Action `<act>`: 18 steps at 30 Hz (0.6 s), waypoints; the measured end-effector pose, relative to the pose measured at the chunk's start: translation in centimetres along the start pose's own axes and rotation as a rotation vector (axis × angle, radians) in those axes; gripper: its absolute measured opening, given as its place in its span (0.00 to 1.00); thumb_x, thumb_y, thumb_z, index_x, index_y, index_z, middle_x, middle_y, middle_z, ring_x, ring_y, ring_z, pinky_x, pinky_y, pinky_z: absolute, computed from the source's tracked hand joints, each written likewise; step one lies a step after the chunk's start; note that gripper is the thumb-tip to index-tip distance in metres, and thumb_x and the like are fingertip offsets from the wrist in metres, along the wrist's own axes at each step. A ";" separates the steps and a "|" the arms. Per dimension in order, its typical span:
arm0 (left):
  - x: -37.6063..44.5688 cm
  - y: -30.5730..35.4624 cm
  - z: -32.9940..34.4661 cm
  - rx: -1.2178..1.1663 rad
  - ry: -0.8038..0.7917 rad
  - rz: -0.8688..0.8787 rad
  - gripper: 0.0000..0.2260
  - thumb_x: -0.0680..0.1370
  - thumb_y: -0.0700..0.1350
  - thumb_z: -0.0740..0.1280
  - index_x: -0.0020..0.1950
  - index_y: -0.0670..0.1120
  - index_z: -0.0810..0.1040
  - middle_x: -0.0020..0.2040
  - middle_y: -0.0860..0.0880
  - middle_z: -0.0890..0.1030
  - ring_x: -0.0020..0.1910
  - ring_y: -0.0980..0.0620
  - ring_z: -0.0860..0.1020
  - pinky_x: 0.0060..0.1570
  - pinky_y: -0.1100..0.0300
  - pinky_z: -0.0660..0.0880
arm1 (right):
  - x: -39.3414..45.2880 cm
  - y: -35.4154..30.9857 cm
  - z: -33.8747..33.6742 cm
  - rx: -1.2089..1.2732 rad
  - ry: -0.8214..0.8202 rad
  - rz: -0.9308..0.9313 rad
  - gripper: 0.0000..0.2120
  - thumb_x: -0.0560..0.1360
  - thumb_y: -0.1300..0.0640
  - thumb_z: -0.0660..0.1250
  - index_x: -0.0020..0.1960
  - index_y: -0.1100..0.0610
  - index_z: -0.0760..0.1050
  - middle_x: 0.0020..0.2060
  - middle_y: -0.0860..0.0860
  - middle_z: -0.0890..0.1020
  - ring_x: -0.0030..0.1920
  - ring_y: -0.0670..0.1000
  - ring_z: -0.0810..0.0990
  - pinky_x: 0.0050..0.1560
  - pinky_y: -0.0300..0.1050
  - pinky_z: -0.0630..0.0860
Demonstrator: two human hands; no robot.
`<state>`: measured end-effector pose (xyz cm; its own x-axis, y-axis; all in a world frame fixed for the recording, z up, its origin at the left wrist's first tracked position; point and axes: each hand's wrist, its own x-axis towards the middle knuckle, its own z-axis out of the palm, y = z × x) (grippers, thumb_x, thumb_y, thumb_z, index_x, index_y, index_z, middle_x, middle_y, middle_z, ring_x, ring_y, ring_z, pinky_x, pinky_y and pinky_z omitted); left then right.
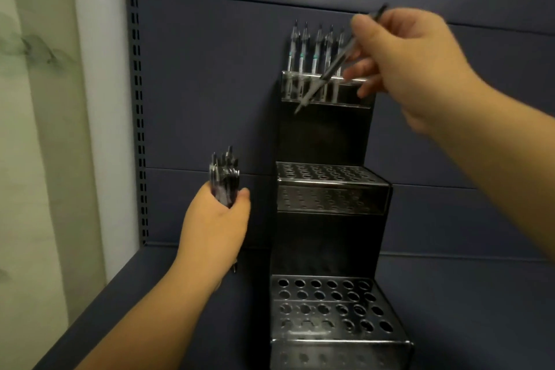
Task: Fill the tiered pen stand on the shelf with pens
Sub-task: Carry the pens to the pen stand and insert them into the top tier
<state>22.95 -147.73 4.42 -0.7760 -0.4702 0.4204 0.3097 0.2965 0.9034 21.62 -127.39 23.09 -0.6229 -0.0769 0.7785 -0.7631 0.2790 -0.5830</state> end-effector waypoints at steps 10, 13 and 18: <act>-0.3 -0.3 0.5 -0.198 -0.003 -0.013 0.05 0.81 0.47 0.65 0.48 0.47 0.76 0.37 0.48 0.79 0.32 0.53 0.78 0.37 0.55 0.77 | 7.0 1.8 -5.4 -0.151 0.245 -0.197 0.12 0.82 0.50 0.65 0.53 0.59 0.77 0.41 0.54 0.81 0.37 0.48 0.84 0.42 0.45 0.84; -0.4 -0.4 0.6 -0.191 0.006 -0.003 0.06 0.81 0.47 0.66 0.47 0.46 0.75 0.36 0.48 0.79 0.33 0.52 0.78 0.41 0.51 0.79 | 9.4 3.2 -5.5 -0.208 0.237 -0.128 0.10 0.81 0.51 0.67 0.49 0.58 0.78 0.36 0.52 0.81 0.34 0.47 0.84 0.39 0.44 0.84; -0.5 -0.7 0.7 -0.142 -0.014 -0.006 0.07 0.81 0.46 0.66 0.46 0.44 0.74 0.36 0.46 0.78 0.31 0.51 0.77 0.38 0.51 0.78 | 12.3 4.8 -4.9 -0.246 0.110 0.006 0.12 0.81 0.52 0.69 0.41 0.56 0.76 0.36 0.57 0.82 0.30 0.48 0.83 0.37 0.45 0.84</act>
<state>22.72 -147.12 3.56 -0.7855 -0.4598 0.4142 0.3787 0.1722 0.9093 11.15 -122.29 31.01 -0.5944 0.0260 0.8037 -0.6863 0.5044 -0.5240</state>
